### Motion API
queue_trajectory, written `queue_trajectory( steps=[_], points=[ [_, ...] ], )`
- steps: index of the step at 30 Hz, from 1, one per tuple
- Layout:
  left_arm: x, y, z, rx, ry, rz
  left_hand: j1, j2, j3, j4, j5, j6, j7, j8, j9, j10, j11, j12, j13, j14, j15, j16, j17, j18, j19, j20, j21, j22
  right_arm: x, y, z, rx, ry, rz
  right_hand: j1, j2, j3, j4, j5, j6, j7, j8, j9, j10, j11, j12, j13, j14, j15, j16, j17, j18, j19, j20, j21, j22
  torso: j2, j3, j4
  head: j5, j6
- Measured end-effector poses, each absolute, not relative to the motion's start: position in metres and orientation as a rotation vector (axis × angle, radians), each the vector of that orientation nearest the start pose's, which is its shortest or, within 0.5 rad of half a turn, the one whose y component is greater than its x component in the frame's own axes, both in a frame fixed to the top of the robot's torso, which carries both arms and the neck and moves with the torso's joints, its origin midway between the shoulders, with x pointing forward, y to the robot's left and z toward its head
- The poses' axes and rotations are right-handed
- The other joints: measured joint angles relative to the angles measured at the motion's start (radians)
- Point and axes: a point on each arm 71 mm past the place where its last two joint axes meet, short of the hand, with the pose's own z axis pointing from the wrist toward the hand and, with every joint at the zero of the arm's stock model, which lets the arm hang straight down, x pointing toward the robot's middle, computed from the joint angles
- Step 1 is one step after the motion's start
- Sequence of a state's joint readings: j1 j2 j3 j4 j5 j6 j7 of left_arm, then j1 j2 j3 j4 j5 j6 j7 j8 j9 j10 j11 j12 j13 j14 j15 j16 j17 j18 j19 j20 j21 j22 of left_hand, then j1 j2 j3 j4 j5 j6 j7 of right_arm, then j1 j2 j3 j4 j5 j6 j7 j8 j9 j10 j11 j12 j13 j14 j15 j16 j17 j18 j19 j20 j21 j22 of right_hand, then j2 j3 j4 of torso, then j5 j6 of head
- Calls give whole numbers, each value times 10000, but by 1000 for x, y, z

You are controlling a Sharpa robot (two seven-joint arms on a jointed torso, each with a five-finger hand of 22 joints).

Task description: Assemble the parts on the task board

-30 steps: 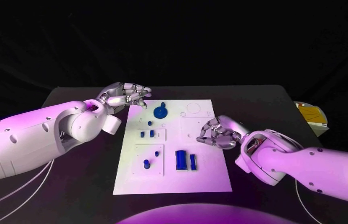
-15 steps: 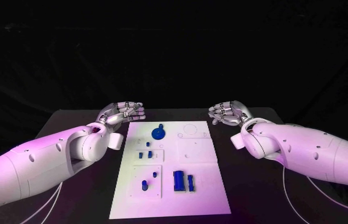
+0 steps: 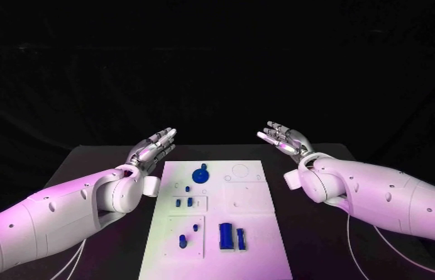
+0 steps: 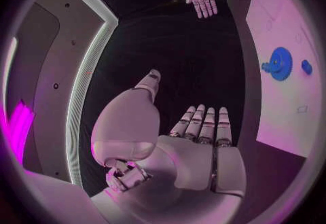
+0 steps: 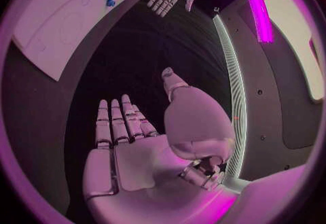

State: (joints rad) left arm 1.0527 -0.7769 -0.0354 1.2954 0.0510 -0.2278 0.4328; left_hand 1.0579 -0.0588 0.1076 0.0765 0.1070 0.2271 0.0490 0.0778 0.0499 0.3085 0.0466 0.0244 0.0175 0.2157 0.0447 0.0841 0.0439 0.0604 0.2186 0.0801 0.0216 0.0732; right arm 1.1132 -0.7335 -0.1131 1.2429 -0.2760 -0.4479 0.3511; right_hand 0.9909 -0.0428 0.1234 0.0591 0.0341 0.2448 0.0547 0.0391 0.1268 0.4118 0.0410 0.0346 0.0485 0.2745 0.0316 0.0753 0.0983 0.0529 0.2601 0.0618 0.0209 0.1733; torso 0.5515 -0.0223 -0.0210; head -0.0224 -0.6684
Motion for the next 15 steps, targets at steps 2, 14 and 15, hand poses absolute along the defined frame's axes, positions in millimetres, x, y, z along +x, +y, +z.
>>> queue_trajectory(
  steps=[2,14,15],
  points=[
    [494,239,-262,-12979,14137,-14490,-817,158,-278,-229,-292,-625,-135,-209,-133,-847,-130,-52,-48,-593,-123,-231,-119,-229,-598,-224,-27,-202,503,-235,-258,9647,14956,11463,-1364,113,-337,-167,-92,-674,-151,-110,-349,-1126,-107,-93,-134,-754,-85,-201,-270,-44,-717,-171,-76,-476,-11,31,30,43,125],
    [472,198,-239,-12743,13450,-13860,-9046,532,-941,-698,-954,-2036,-455,-647,-449,-2758,-449,-172,-148,-1905,-405,-735,-395,-391,-1955,-750,-136,-663,466,-189,-228,11439,13215,12811,-8708,388,-1071,-551,-252,-2186,-493,-321,-1144,-3717,-374,-269,-435,-2466,-295,-644,-890,-390,-2334,-569,-159,-1564,-68,208,197,221,671],
    [470,196,-237,-12716,13367,-13753,-9273,541,-953,-710,-955,-2051,-439,-687,-456,-2801,-428,-172,-151,-1930,-429,-735,-401,-391,-1953,-749,-136,-672,465,-189,-227,11548,13104,12782,-8894,397,-1092,-572,-252,-2208,-503,-321,-1167,-3766,-394,-269,-442,-2482,-280,-671,-904,-391,-2344,-579,-162,-1591,-69,208,198,222,676]
  ],
)
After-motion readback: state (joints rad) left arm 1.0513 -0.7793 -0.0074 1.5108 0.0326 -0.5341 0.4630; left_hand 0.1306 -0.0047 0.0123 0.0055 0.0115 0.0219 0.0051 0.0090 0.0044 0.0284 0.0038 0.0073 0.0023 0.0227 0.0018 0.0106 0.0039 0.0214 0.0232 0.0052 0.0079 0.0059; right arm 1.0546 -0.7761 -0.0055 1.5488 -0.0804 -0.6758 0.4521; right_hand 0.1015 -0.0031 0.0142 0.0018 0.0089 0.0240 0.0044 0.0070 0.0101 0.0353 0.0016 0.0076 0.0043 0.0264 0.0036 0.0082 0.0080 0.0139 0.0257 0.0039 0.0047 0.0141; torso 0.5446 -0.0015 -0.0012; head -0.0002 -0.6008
